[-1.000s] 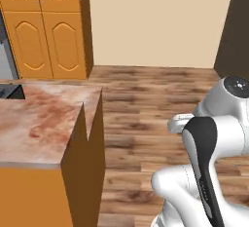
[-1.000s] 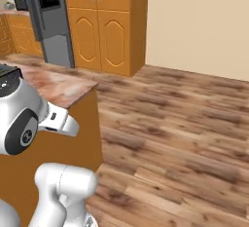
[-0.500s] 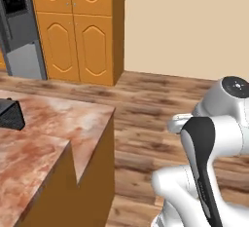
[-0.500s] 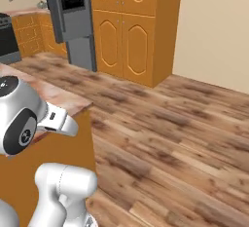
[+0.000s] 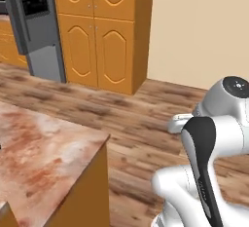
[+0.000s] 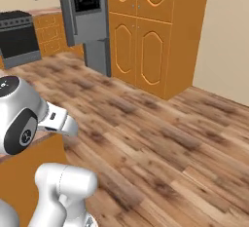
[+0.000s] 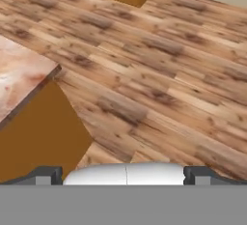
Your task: Pick up the apple and peach from the fridge and place one fruit on each plate on the dining counter.
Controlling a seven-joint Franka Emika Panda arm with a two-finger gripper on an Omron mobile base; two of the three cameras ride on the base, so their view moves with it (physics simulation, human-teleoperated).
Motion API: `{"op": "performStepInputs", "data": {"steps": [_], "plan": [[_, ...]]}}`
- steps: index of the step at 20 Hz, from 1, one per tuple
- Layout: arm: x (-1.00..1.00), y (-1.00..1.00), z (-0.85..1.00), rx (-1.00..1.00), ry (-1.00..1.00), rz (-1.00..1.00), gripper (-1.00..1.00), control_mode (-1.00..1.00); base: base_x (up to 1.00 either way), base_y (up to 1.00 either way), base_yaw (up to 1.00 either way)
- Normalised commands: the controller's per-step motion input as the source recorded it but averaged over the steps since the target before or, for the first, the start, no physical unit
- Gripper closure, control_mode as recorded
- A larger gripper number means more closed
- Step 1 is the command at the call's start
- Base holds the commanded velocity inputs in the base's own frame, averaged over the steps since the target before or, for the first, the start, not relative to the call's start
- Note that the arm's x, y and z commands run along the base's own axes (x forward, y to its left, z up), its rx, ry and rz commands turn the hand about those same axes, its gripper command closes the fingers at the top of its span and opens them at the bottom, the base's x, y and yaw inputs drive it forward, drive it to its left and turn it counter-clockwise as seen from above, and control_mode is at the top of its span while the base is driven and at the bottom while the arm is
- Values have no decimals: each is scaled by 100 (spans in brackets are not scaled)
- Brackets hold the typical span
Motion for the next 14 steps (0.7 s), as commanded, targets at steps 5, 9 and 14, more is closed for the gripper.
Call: {"op": "performStepInputs", "data": {"steps": [5,9,14], "plan": [[0,0,0,0,0,0,-100,100,91,-66,35],[0,0,0,0,0,0,-100,100,96,-62,36],[0,0,0,0,0,0,-100,100,93,-65,35]]}}
